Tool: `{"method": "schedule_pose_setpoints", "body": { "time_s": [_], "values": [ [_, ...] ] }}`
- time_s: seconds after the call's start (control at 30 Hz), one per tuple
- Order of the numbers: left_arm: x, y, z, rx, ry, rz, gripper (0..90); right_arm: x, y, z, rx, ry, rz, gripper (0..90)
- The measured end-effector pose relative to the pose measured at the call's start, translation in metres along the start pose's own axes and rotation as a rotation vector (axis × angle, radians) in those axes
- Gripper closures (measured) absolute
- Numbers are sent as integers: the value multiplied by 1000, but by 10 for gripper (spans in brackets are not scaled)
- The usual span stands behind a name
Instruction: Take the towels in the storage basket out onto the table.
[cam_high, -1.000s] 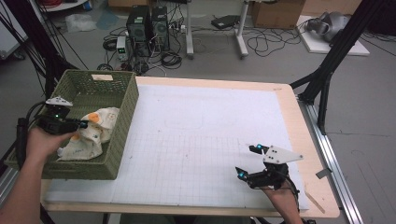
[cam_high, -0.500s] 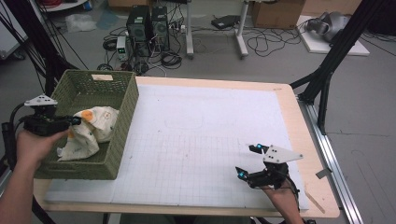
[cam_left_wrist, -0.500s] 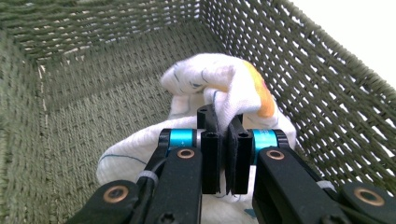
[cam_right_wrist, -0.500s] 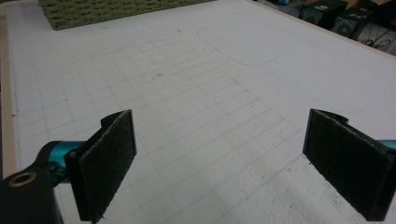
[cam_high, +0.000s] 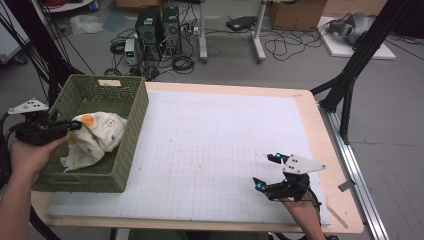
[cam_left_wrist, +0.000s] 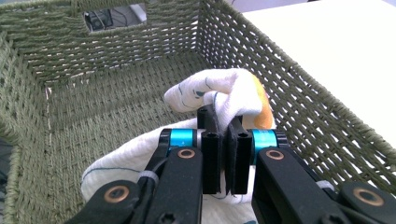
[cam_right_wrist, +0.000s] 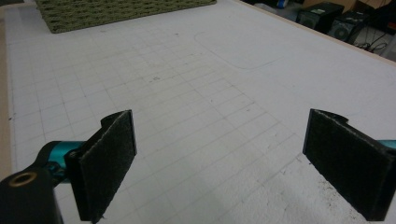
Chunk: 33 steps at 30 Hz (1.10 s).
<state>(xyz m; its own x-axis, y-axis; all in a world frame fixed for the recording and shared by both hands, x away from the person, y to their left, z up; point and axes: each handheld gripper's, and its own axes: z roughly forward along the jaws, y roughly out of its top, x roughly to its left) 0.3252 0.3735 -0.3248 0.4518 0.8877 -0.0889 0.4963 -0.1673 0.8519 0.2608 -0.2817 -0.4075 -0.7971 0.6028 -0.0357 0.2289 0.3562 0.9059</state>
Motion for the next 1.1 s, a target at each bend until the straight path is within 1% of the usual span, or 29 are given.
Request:
{"method": "schedule_pose_setpoints", "body": {
  "time_s": [0.07,0.17,0.47,0.53,0.57,0.63,0.7,0.93,1.1],
  "values": [
    [0,0,-1,-7,-1,-2,863,-1,0,0,-3,-3,-7,88],
    [0,0,-3,-19,-3,-6,863,-1,0,0,0,-1,-4,88],
    [1,0,-6,-33,-10,-6,863,-1,0,0,-1,-1,-4,88],
    [1,0,-8,-47,-15,-9,862,-1,0,0,-5,-5,-9,88],
    [1,0,-8,-47,-15,-9,863,-2,0,0,-6,-5,-8,88],
    [2,1,-11,-63,-21,-16,863,-1,0,-1,-2,-3,-4,88],
    [2,2,-12,-73,-23,-14,863,-2,0,-1,-3,-3,-4,88],
    [2,3,-16,-85,-25,-19,863,-1,0,-1,-7,-5,-6,88],
    [4,3,-19,-103,-25,-22,864,-1,0,-1,-8,-4,-4,88]
  ]
}}
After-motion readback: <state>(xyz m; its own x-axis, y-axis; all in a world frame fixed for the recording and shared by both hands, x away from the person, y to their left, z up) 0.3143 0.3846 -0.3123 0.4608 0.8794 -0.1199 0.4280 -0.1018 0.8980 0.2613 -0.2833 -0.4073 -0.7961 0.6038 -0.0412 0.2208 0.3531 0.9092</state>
